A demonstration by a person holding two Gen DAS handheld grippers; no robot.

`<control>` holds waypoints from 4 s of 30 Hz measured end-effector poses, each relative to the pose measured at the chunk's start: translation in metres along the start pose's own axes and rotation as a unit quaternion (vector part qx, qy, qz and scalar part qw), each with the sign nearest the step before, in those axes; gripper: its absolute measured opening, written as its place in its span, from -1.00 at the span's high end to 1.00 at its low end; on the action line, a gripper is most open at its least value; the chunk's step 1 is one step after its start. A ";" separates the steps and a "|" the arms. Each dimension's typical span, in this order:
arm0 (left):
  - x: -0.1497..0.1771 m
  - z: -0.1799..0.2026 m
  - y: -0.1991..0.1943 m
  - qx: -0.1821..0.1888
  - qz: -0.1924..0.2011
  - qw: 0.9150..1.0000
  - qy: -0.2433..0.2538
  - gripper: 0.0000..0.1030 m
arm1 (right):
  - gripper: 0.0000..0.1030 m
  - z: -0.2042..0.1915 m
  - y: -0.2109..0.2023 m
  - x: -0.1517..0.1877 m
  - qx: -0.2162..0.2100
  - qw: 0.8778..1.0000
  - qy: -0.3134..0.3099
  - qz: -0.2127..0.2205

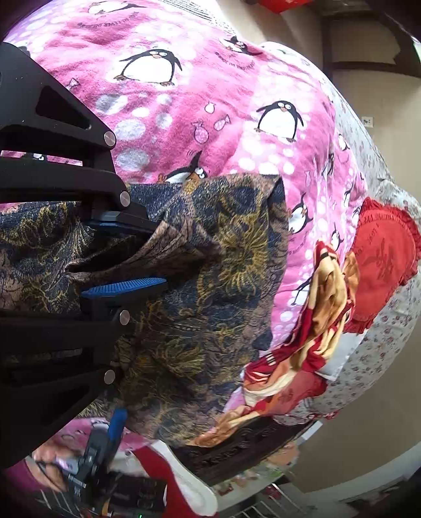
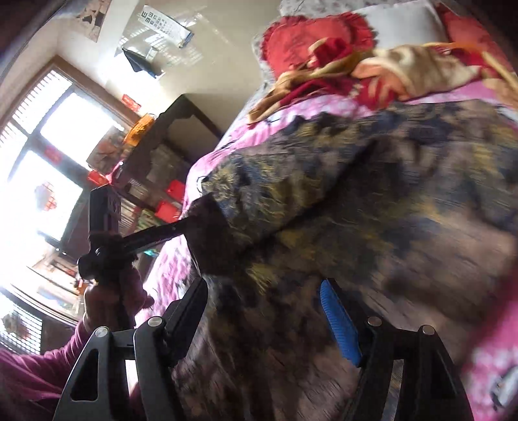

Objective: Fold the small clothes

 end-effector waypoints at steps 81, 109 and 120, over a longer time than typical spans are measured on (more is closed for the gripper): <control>-0.060 0.002 -0.026 0.011 0.018 1.000 0.019 0.86 | -0.45 0.070 -0.130 0.026 0.206 0.959 0.107 0.163; -0.042 -0.013 0.033 -0.067 0.016 0.998 0.013 0.86 | 0.92 0.196 -0.110 -0.070 0.294 0.930 0.187 0.118; -0.021 -0.017 0.034 -0.081 0.007 0.996 0.033 0.86 | 0.80 0.116 -0.108 -0.040 0.259 0.962 0.033 0.080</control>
Point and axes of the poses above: each gripper's, at about its wrist camera, not at the fingertips, and y roughly the way its jaws point, z to its right, x to its underside, the point moved 2 cm from there along y, roughly the way its jaws point, and after that the axes turned 5 degrees about -y, right-handed, at the moved point
